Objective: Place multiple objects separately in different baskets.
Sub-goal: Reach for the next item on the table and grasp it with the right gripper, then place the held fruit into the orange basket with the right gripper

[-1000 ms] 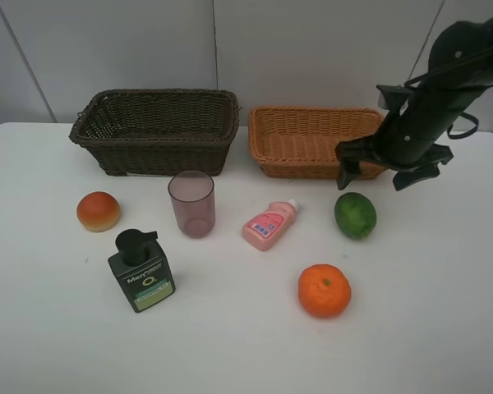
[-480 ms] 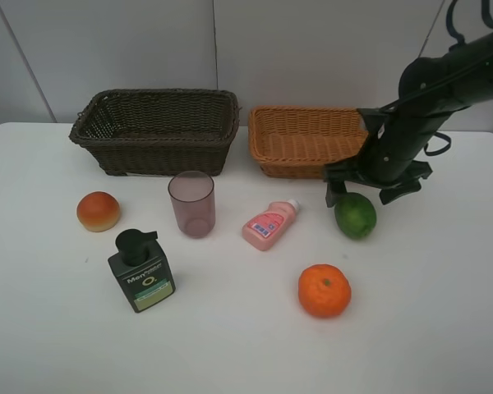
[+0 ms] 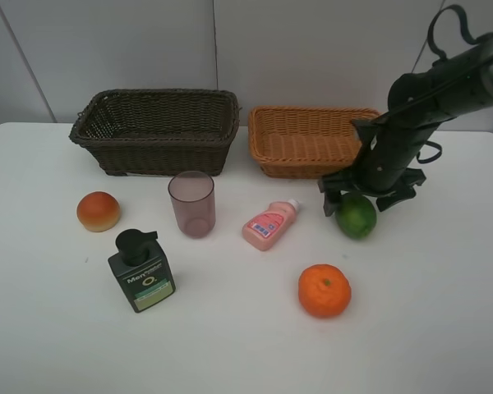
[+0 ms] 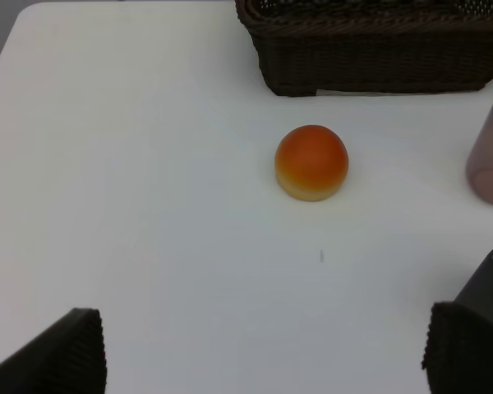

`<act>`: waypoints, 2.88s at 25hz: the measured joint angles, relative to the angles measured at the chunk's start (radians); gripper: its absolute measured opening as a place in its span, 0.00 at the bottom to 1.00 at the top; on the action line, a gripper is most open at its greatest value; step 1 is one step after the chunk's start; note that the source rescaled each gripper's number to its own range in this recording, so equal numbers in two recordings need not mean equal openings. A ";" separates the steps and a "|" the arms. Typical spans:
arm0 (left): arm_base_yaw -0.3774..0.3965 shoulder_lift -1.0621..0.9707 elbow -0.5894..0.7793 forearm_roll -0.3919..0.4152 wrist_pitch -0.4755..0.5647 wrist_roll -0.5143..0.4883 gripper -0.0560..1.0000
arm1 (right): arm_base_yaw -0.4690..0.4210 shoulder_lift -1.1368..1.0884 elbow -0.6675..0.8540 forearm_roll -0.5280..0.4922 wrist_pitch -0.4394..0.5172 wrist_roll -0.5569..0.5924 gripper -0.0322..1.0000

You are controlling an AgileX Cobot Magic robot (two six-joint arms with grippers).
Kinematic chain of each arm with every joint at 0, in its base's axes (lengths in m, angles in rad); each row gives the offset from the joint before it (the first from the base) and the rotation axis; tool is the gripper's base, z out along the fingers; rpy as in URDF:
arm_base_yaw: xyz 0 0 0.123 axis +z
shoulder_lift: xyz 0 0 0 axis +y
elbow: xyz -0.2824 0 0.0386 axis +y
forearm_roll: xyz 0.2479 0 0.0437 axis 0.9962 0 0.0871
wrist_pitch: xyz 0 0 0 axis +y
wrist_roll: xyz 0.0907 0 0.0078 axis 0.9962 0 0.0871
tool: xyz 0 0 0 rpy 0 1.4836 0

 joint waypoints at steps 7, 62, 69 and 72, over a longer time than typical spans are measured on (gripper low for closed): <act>0.000 0.000 0.000 0.000 0.000 0.000 1.00 | 0.006 0.024 0.000 0.001 -0.002 0.000 1.00; 0.000 0.000 0.000 0.000 -0.002 0.000 1.00 | 0.011 0.057 -0.554 -0.004 0.464 -0.008 0.25; 0.000 0.000 0.000 0.000 -0.002 0.000 1.00 | 0.011 0.154 -0.643 -0.061 0.262 -0.008 0.25; 0.000 0.000 0.000 0.000 -0.002 0.000 1.00 | 0.008 0.183 -0.643 -0.065 0.156 -0.008 0.25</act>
